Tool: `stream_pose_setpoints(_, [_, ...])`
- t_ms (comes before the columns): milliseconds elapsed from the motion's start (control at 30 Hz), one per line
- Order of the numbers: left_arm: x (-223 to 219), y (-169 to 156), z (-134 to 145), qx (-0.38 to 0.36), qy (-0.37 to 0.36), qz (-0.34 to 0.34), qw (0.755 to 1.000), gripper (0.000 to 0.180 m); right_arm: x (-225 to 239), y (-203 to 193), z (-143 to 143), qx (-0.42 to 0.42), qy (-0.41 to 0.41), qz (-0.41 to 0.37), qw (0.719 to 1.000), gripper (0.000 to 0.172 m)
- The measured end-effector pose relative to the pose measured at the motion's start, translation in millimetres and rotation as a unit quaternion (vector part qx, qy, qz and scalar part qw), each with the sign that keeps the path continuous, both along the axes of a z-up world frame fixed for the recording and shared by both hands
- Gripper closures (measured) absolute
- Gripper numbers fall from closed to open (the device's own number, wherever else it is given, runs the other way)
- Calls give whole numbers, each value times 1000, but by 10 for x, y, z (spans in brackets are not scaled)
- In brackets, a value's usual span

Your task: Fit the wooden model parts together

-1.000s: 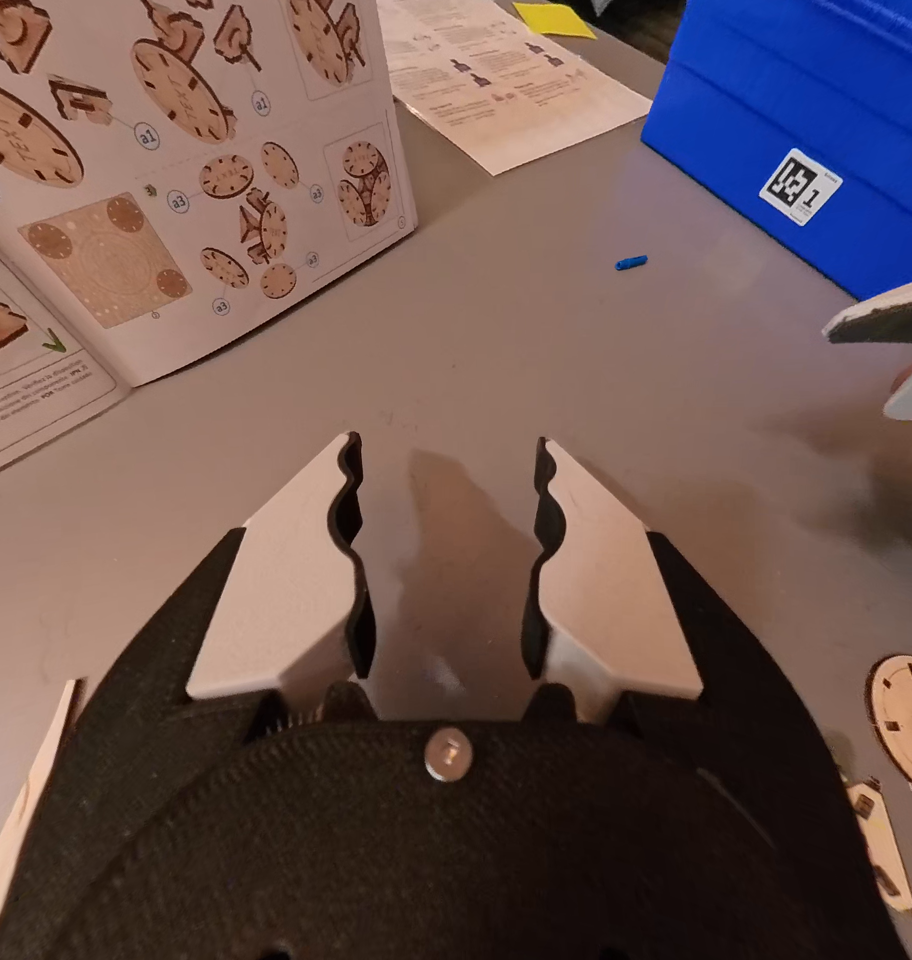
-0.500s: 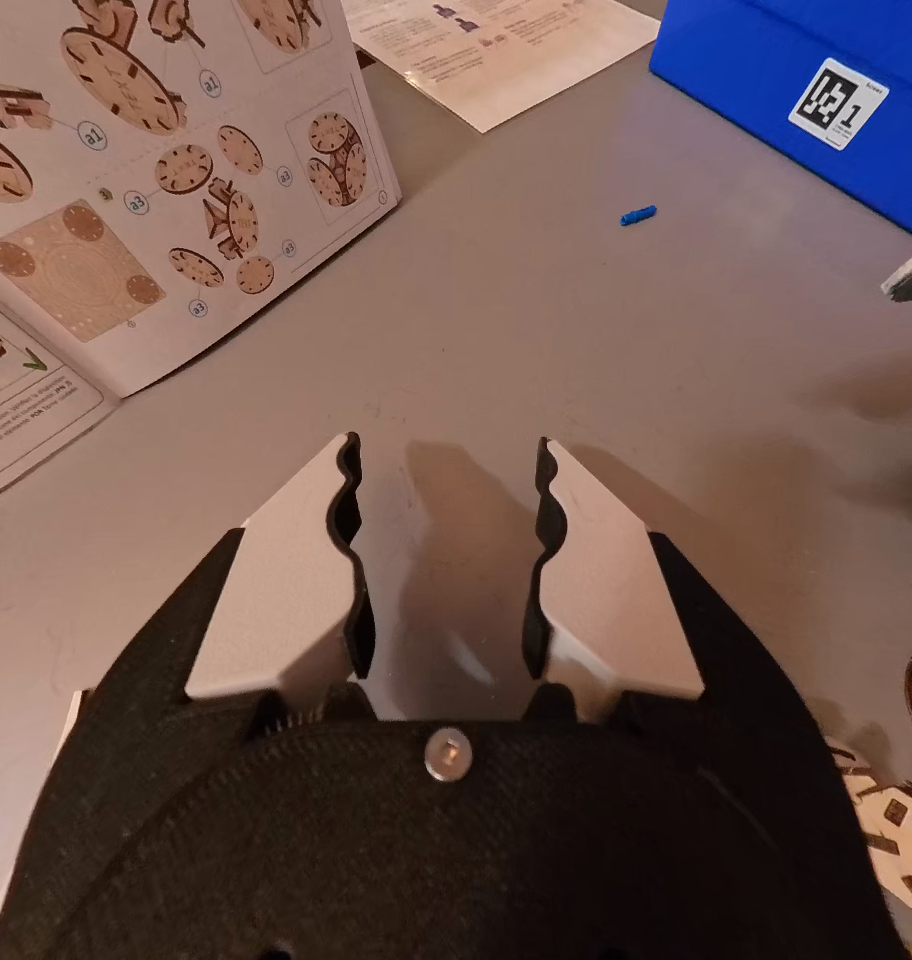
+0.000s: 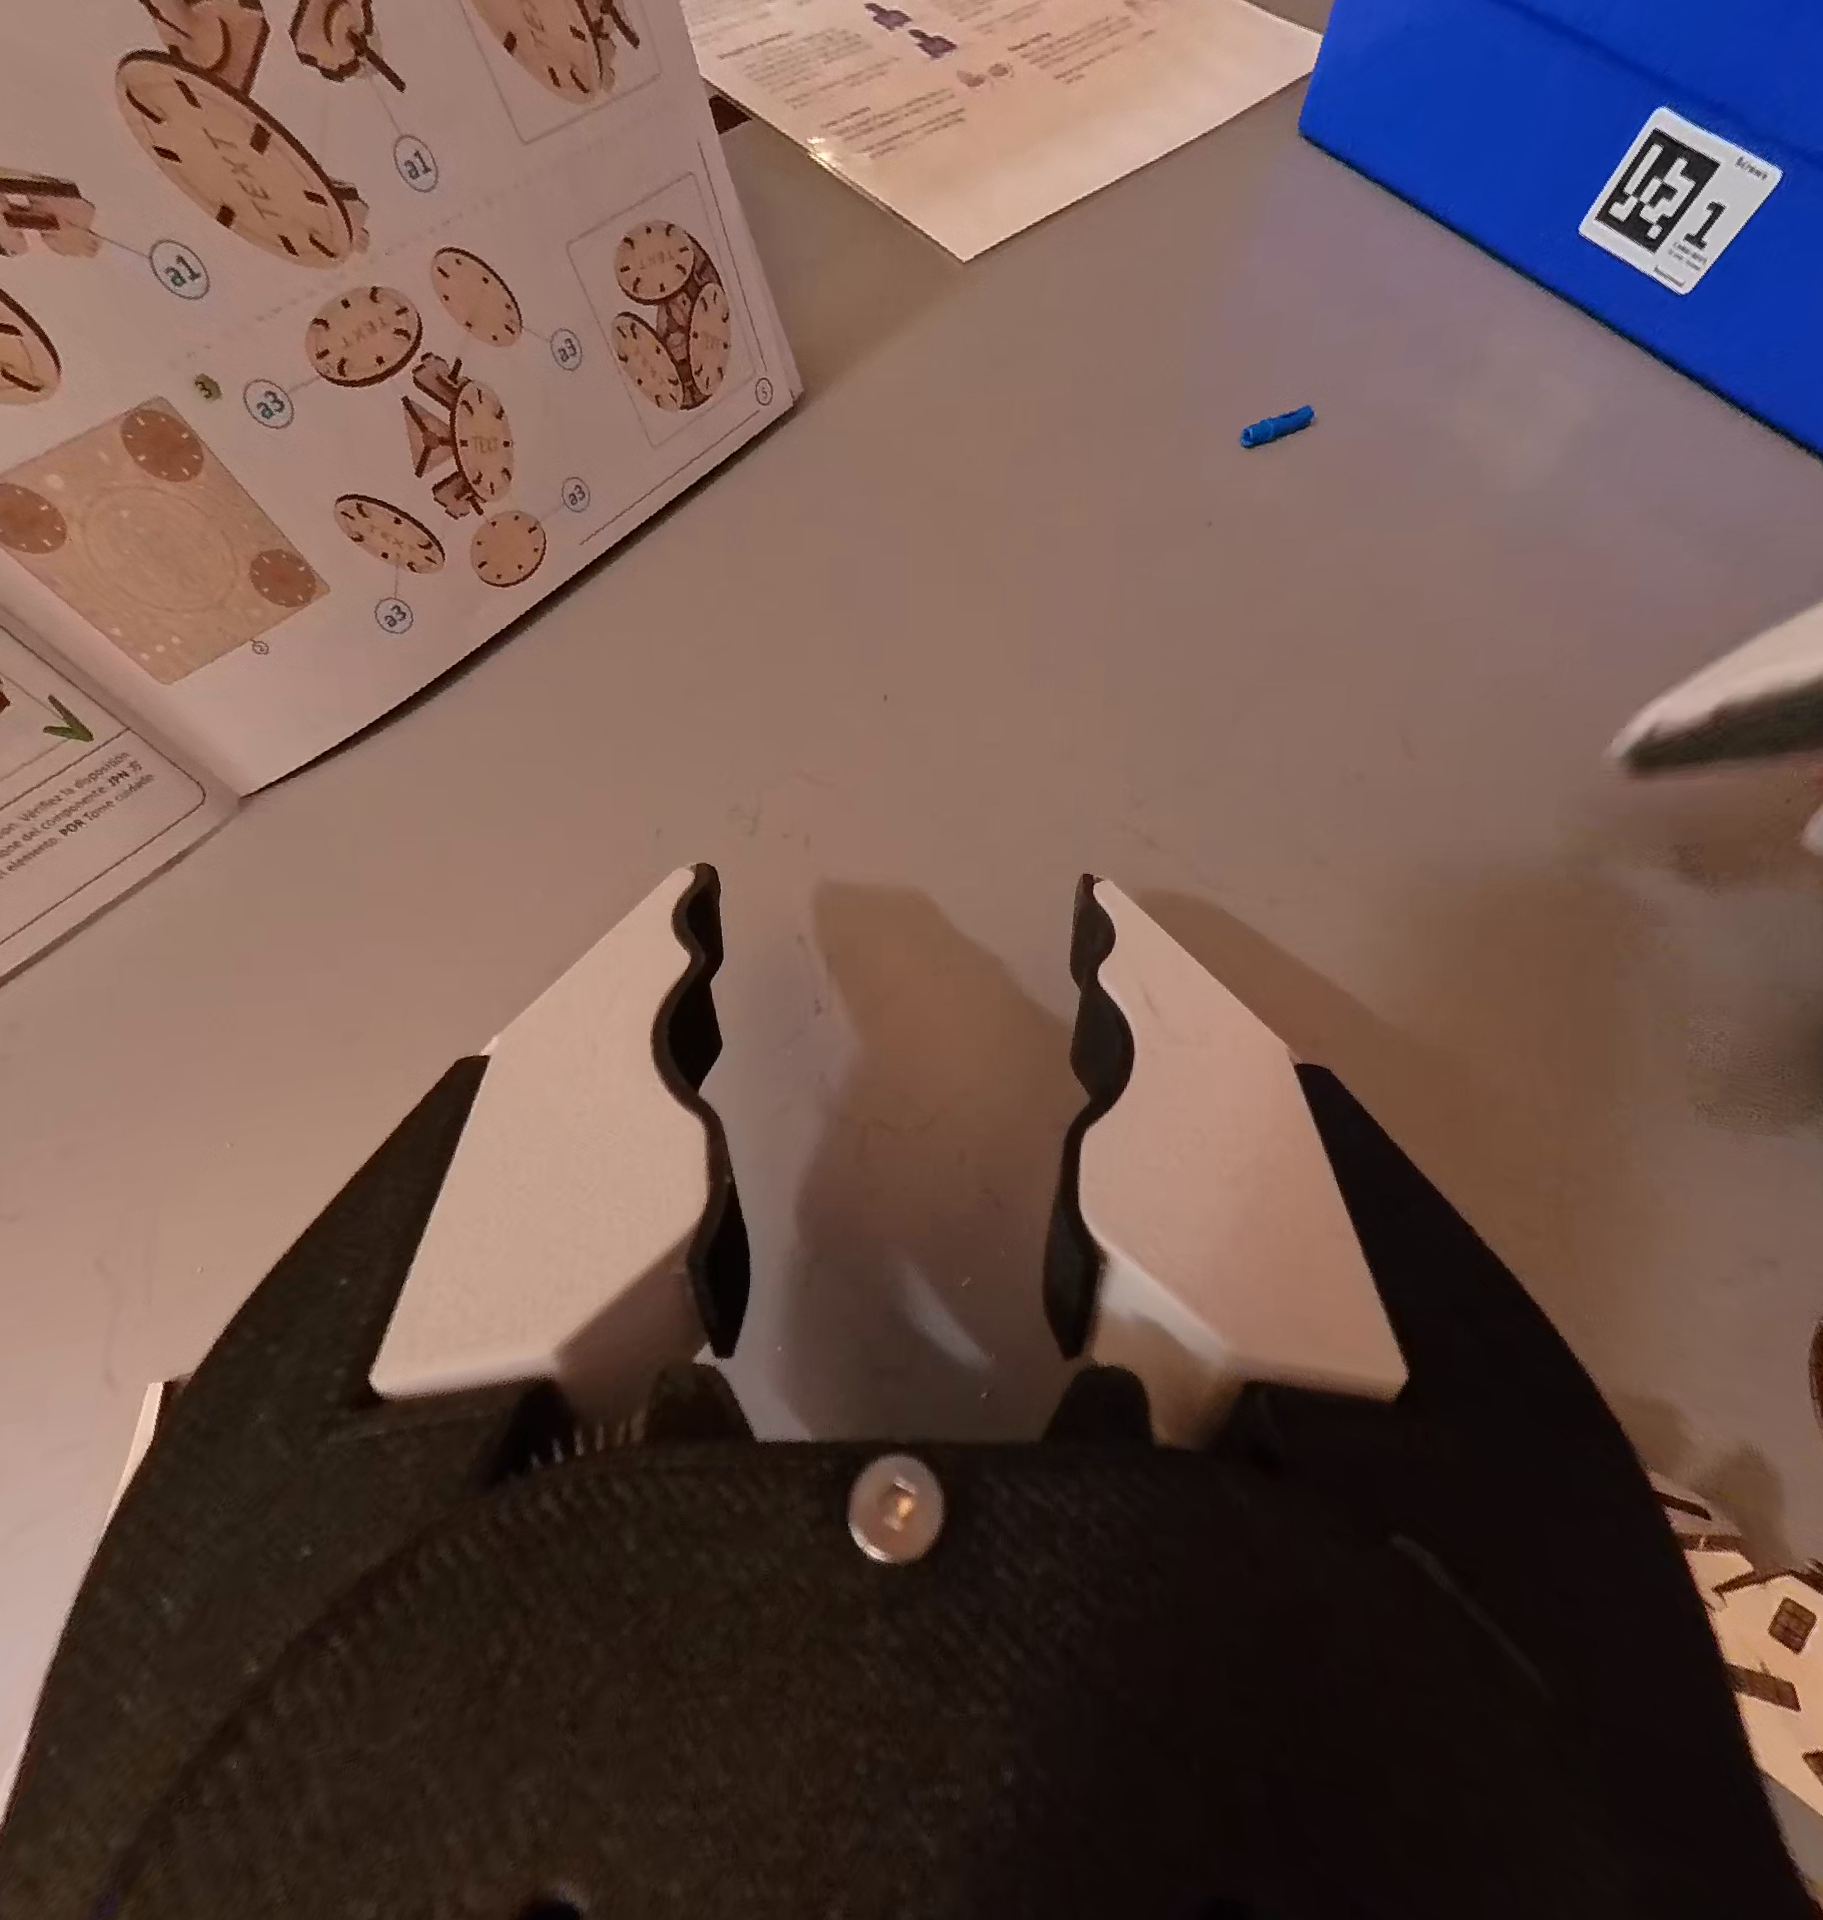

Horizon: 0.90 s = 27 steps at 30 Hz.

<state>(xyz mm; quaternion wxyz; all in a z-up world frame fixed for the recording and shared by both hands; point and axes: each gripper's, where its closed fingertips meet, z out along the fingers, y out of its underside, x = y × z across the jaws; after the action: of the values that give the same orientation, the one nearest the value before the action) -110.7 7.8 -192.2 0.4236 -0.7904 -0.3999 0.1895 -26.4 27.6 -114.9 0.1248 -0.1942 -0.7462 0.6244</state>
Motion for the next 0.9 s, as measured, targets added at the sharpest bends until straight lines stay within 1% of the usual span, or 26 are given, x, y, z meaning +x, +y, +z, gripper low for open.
stream_pose_setpoints(67, [1, 1, -2, -2, 0, 0, 1000, 114, 164, -133, -95, 5, -45, 62, 997, 107])
stream_pose_setpoints(167, [2, 3, -3, -3, 1, -1, 1000, 114, 408, -268, -239, 40, -75, 134, 987, 102])
stream_pose_setpoints(267, [2, 4, -3, -3, 1, -1, 1000, 114, 591, -331, -503, 114, -76, 176, 975, 94])
stream_pose_setpoints(367, [2, 6, -4, -4, 1, -1, 1000, 114, 767, -346, -785, 182, -99, 216, 954, 87])
stream_pose_setpoints(433, [4, 6, -4, -4, 1, -2, 1000, 114, 841, -328, -909, 214, -114, 234, 941, 83])
stream_pose_setpoints(467, [5, 7, -4, -5, 2, -2, 1000, 114, 862, -327, -924, 218, -117, 241, 938, 82])
stream_pose_setpoints(500, [5, 8, -6, -7, 2, -2, 1000, 114, 872, -322, -923, 218, -118, 244, 937, 86])
stream_pose_setpoints(567, [7, 11, -9, -9, 3, -2, 1000, 114, 818, -299, -939, 225, -114, 232, 939, 103])
stream_pose_setpoints(600, [7, 11, -9, -10, 3, -2, 1000, 114, 801, -287, -939, 227, -112, 229, 940, 106])
stream_pose_setpoints(667, [7, 13, -11, -13, 5, -3, 1000, 114, 736, -282, -898, 222, -111, 214, 945, 107])
stream_pose_setpoints(733, [9, 15, -13, -15, 5, -3, 1000, 114, 708, -297, -760, 185, -117, 212, 952, 107])
stream_pose_setpoints(833, [8, 13, -12, -16, 6, -3, 1000, 114, 630, -290, -360, 79, -115, 205, 969, 107])
stream_pose_setpoints(900, [6, 11, -10, -13, 5, -2, 1000, 114, 622, -222, 12, -28, -126, 219, 967, 108])
